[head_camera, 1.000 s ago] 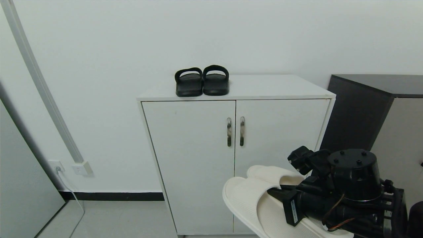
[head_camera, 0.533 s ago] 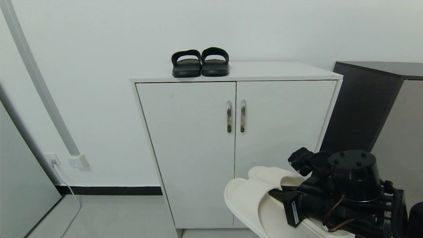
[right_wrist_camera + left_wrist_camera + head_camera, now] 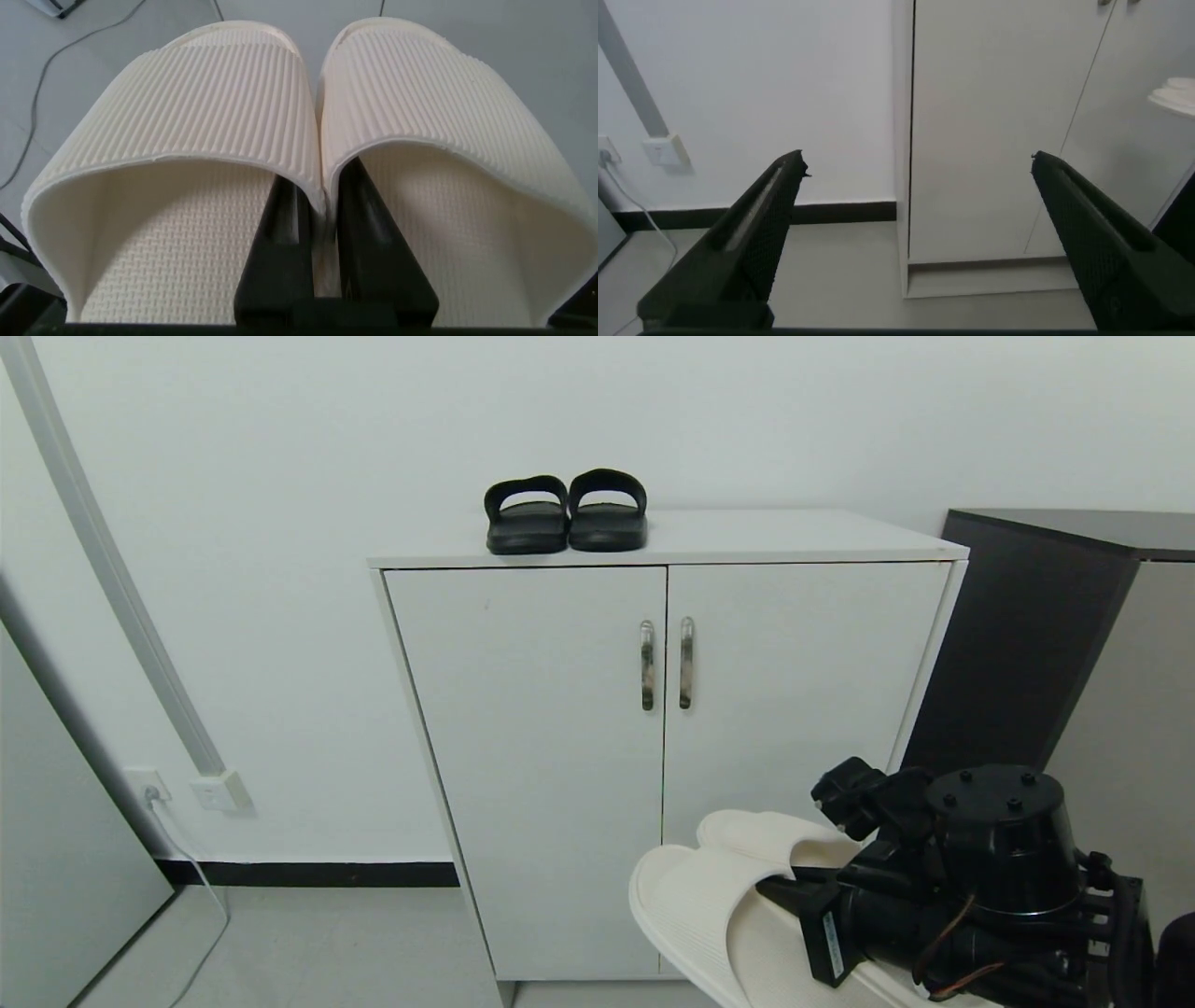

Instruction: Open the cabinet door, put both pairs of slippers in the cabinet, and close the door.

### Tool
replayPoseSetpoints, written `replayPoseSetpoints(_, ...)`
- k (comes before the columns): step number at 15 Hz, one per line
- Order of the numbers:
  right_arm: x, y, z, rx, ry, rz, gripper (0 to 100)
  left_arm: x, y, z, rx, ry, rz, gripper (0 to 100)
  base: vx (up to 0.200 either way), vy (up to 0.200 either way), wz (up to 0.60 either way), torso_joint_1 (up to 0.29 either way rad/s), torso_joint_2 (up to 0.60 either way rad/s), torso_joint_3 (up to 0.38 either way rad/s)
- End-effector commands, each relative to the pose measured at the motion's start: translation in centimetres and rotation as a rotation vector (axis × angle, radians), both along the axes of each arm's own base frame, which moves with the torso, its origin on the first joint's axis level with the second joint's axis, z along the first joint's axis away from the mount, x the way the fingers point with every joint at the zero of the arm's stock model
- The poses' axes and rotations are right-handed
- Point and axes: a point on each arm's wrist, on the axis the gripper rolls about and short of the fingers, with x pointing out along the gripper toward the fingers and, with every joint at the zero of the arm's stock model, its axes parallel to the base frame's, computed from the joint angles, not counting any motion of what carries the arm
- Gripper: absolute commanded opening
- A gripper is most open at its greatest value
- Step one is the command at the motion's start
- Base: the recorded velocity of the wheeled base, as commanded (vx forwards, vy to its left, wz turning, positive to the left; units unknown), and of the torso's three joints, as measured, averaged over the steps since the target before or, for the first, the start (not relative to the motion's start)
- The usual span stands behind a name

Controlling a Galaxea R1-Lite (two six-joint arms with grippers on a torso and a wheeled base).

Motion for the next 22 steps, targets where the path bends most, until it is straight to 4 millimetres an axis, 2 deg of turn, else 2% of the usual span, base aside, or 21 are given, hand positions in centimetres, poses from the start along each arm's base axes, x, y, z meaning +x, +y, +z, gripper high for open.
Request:
replayPoseSetpoints(1, -0.1, 0.0, 0.0, 0.0, 0.0, 0.003, 0, 0.6, 0.0, 0.4, 0.023, 0.067, -0.033, 100, 0.0, 0.0, 0.0, 0.0, 0.0, 0.0)
replayPoseSetpoints(2, -0.1, 0.0, -0.1, -0.001, 0.002, 0.003, 0, 1.4, -0.1, 3.9, -0.025, 0.057, -0.105, 100, 0.0, 0.0, 0.0, 0.0, 0.0, 0.0)
replayPoseSetpoints(4, -0.1, 0.0, 0.0, 0.004, -0.004, 0.003, 0, 3.5, -0.4, 7.6, -0.116, 0.067, -0.209, 100, 0.0, 0.0, 0.0, 0.0, 0.0, 0.0)
replayPoseSetpoints(6, -0.1, -0.1, 0.1, 0.011, -0.011, 0.001, 0, 7.6, -1.4, 10.7, -0.121, 0.107, -0.377, 100, 0.0, 0.0, 0.0, 0.0, 0.0, 0.0)
replayPoseSetpoints(7, -0.1, -0.1, 0.1, 0.01, -0.01, 0.0, 0, 9.5, -2.1, 11.6, -0.119, 0.126, -0.439, 100, 0.0, 0.0, 0.0, 0.0, 0.0, 0.0)
replayPoseSetpoints(10, -0.1, -0.1, 0.1, 0.011, -0.011, 0.0, 0, 14.0, -5.8, 12.7, -0.099, 0.15, -0.618, 100, 0.0, 0.0, 0.0, 0.0, 0.0, 0.0)
replayPoseSetpoints(12, -0.1, -0.1, 0.1, 0.011, -0.011, 0.0, 0, 16.6, -9.3, 13.8, -0.088, 0.11, -0.624, 100, 0.0, 0.0, 0.0, 0.0, 0.0, 0.0)
replayPoseSetpoints(13, 0.0, 0.0, 0.3, 0.017, -0.018, 0.0, 0, 17.6, -11.5, 14.4, -0.095, 0.075, -0.651, 100, 0.0, 0.0, 0.0, -0.036, 0.16, 0.168)
replayPoseSetpoints(14, -0.1, 0.0, 0.4, 0.019, -0.022, 0.002, 0, 18.0, -12.3, 14.7, -0.098, 0.062, -0.67, 100, 0.0, 0.0, 0.0, -0.012, 0.09, 0.11)
replayPoseSetpoints(15, 0.0, 0.0, 0.5, 0.032, -0.035, 0.002, 0, 19.1, -15.0, 15.6, -0.102, 0.052, -0.732, 100, 0.0, 0.0, 0.0, -0.007, 0.06, 0.056)
replayPoseSetpoints(17, -0.1, 0.0, 0.4, 0.031, -0.034, 0.002, 0, 21.3, -17.9, 15.7, -0.094, 0.066, -0.761, 100, 0.0, 0.0, 0.0, 0.0, 0.0, 0.0)
replayPoseSetpoints(20, -0.1, 0.0, 0.4, 0.029, -0.031, 0.003, 0, 24.4, -21.0, 15.8, -0.098, 0.067, -0.807, 100, 0.0, 0.0, 0.0, 0.0, 0.0, 0.0)
replayPoseSetpoints(22, -0.1, 0.0, 0.3, 0.027, -0.029, 0.003, 0, 25.6, -22.2, 15.7, -0.104, 0.073, -0.883, 100, 0.0, 0.0, 0.0, 0.0, 0.0, 0.0)
